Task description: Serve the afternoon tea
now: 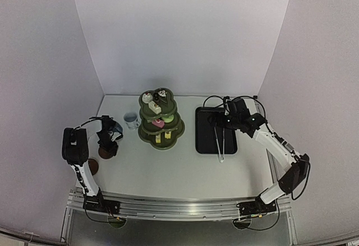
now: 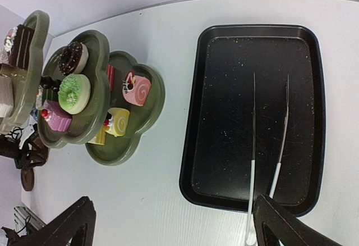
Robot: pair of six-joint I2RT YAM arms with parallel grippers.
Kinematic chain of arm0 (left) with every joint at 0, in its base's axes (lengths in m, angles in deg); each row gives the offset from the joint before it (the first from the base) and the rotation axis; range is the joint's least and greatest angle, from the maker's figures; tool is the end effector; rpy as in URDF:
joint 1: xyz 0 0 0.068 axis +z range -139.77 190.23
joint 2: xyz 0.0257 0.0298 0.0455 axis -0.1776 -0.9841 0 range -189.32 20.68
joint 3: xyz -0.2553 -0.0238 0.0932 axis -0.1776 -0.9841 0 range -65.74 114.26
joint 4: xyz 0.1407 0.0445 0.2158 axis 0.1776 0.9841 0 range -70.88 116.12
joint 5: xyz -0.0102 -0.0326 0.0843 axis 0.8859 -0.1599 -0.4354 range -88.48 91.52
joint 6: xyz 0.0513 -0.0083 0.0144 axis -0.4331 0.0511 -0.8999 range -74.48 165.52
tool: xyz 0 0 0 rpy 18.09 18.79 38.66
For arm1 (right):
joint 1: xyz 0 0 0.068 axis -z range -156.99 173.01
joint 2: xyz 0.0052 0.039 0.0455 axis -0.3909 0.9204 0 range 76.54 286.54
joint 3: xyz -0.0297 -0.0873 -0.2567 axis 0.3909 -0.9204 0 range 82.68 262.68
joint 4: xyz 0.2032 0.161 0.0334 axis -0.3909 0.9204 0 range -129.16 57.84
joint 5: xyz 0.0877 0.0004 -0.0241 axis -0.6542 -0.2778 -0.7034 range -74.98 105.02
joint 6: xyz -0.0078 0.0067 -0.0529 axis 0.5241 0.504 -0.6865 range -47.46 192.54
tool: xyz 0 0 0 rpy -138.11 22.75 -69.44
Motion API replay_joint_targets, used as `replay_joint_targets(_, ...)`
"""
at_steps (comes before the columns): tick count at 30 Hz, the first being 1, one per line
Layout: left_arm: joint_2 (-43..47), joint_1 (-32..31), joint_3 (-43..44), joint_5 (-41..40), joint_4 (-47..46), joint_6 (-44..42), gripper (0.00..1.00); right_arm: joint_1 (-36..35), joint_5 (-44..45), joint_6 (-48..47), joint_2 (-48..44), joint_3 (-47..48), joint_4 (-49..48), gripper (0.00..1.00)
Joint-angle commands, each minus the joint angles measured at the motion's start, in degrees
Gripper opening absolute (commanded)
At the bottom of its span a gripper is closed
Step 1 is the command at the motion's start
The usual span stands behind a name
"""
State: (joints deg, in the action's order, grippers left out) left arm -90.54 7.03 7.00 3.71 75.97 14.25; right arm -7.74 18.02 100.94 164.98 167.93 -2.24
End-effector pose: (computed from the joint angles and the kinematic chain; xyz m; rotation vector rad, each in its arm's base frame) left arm 0.3339 -0.0200 0.1450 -0.9040 -2.9228 0.0912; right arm 0.2972 0.1746 0.3530 -0.0192 2.3163 0.4789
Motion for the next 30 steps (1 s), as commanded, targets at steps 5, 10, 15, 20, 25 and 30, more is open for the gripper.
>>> replay_joint_targets(5,2.37,-9.05,-7.86,13.54,5.95,-3.13,0.53,-2.52,1.71,1.83,-5.82,-3.0,-0.01,0.96)
replay_joint_targets(10,5.11,-21.07,-11.9,13.31,4.54,-4.67,0.56,-3.13,2.81,2.25,-8.0,-5.07,0.0,0.96)
replay_joint_targets(15,4.06,-35.86,-11.01,11.3,-0.01,-3.49,0.57,-3.49,3.65,2.36,-10.01,-6.81,-0.02,0.96)
replay_joint_targets(20,-1.28,-45.36,-4.15,10.98,-3.72,-1.86,0.57,-3.74,3.94,2.57,-11.45,-8.12,-0.02,0.96)
replay_joint_targets(25,-8.44,-51.42,5.8,11.0,-5.07,-1.36,0.57,-3.89,3.57,2.14,-12.46,-9.01,-0.03,0.96)
replay_joint_targets(30,-14.9,-56.43,14.85,12.26,-5.07,-0.75,0.57,-3.97,3.53,1.53,-13.77,-9.85,-0.03,0.96)
